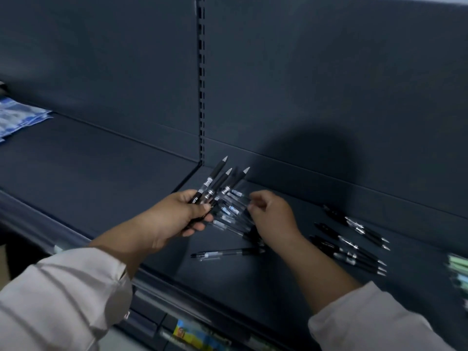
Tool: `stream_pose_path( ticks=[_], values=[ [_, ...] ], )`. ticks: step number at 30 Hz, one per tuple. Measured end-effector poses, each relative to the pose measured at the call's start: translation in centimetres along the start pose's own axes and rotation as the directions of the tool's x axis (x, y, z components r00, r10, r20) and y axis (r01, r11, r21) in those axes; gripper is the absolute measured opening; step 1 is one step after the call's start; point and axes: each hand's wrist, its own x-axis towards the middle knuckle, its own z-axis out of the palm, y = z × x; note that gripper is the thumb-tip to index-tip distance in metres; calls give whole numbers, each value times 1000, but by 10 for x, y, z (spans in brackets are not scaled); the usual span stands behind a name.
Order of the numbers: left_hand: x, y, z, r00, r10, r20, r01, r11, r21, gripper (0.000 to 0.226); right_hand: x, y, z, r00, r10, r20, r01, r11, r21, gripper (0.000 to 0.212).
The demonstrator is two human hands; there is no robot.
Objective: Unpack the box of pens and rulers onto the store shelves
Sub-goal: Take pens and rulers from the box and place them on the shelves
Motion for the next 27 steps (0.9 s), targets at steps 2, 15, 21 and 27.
stream_pose_path(
  ticks=[2,15,21,27],
  values=[
    [4,2,7,998,-2,60,-2,998,66,9,-3,-6,-14,993,116,-36,-99,946,309,11],
    [10,31,131,844,-120,523,-131,899,418,14,-48,35,-128,963,269,5,-246,872,424,21],
    [14,26,193,829,50,557,-503,501,704,14,-74,79,-173,958,287,2,-266,885,383,7],
    [21,5,219,816,285,503,-564,197,802,35,-95,121,-185,977,191,-93,-185,980,68,25]
  ],
)
